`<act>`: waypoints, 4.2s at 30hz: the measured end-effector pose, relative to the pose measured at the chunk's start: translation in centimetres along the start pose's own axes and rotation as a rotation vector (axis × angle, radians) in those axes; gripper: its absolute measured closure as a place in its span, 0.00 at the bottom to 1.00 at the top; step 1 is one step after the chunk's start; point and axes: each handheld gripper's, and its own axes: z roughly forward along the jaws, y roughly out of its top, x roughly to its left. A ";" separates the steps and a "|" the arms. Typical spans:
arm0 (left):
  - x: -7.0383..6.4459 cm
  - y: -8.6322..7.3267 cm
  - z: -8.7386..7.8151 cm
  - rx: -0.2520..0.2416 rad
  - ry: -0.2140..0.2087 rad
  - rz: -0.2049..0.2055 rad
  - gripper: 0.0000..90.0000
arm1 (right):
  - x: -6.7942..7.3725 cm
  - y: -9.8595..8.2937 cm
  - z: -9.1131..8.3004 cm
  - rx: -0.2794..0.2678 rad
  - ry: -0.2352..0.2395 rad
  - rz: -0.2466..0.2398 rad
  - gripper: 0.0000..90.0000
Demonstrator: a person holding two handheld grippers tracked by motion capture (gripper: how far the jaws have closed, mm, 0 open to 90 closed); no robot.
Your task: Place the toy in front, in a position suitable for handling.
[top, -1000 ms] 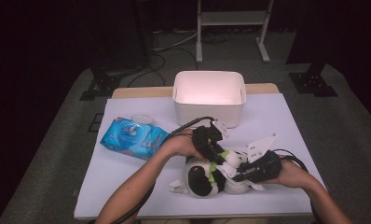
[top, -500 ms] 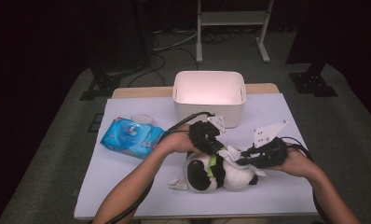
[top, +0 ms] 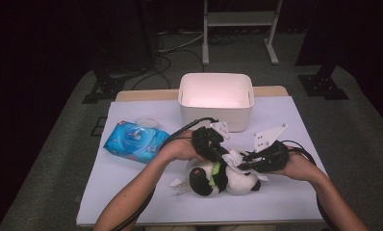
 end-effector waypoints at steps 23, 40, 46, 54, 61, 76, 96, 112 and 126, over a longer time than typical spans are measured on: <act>-1.9 -0.4 0.2 -0.013 -0.055 0.036 0.78 | 0.6 0.1 -0.9 0.031 -0.012 0.000 0.86; -2.0 -0.7 0.2 -0.030 -0.050 0.039 0.77 | -0.3 -2.0 -1.9 0.026 -0.029 0.064 0.86; -2.4 -0.5 0.3 -0.019 -0.061 0.050 0.77 | -0.6 -0.3 -1.1 0.038 -0.023 0.027 0.86; -2.7 -0.5 0.3 -0.025 -0.063 0.059 0.77 | -1.7 0.9 -0.1 0.039 -0.008 0.032 0.86; -2.4 -0.5 0.3 -0.023 -0.060 0.059 0.77 | -1.7 -1.0 -1.1 0.018 -0.020 0.077 0.86; -2.1 -0.5 0.3 -0.022 -0.055 0.050 0.72 | -0.4 -8.1 -3.5 0.051 -0.099 0.216 0.86; -1.9 0.0 0.4 0.022 -0.025 0.052 0.67 | 0.4 -16.3 -6.6 0.064 -0.248 0.417 0.78; -1.7 0.2 0.2 0.024 -0.015 0.039 0.57 | 0.4 -16.0 -7.7 0.035 -0.266 0.435 0.61; -1.4 -0.2 -1.9 -0.036 0.007 0.013 0.51 | -0.1 -14.5 -7.1 0.019 -0.226 0.404 0.56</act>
